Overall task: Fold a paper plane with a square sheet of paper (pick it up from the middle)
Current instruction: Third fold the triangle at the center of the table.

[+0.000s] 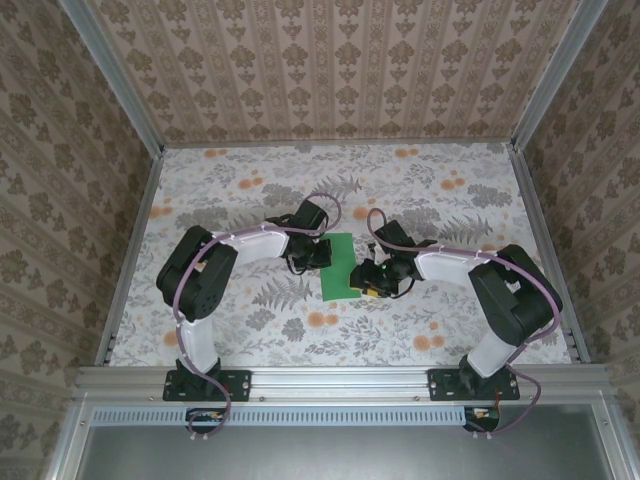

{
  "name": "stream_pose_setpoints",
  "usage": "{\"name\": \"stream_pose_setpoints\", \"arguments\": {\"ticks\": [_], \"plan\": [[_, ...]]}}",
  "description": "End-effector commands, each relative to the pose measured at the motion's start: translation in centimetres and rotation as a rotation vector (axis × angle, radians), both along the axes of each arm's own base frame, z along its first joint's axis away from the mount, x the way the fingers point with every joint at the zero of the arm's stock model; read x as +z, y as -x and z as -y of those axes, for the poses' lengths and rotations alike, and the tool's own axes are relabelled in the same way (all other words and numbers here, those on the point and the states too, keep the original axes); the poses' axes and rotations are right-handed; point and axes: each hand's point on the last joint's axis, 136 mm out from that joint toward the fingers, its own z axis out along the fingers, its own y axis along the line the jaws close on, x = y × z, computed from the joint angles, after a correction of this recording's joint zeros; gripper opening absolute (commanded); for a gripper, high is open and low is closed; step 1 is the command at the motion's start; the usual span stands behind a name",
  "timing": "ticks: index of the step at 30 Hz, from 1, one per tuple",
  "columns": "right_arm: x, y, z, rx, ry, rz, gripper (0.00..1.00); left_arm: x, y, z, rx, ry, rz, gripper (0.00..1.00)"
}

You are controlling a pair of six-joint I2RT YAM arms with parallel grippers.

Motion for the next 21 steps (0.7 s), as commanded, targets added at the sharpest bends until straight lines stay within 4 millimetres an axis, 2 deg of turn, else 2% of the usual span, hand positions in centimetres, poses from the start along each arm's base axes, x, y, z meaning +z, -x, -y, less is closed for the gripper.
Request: {"name": "stream_pose_setpoints", "arguments": {"ticks": [1, 5, 10, 15, 21], "plan": [[0.2, 0.4, -0.7, 0.025, 0.005, -0.021, 0.42, -2.9, 1.7, -2.2, 0.020, -0.107, -0.064, 0.08], [0.3, 0.7, -1.4, 0.032, -0.036, -0.035, 0.40, -3.0, 1.7, -2.1, 0.019, -0.103, -0.064, 0.07], [1.6, 0.0, -2.9, 0.012, -0.162, -0.001, 0.40, -2.8, 1.9, -2.1, 0.015, -0.099, -0.063, 0.07], [1.4, -0.4, -2.8, -0.008, -0.165, -0.004, 0.40, -2.7, 2.0, -2.1, 0.014, -0.099, -0.064, 0.08], [1.1, -0.5, -1.9, -0.075, -0.146, -0.010, 0.36, -2.5, 1.9, -2.0, 0.009, -0.092, -0.060, 0.08]]}}
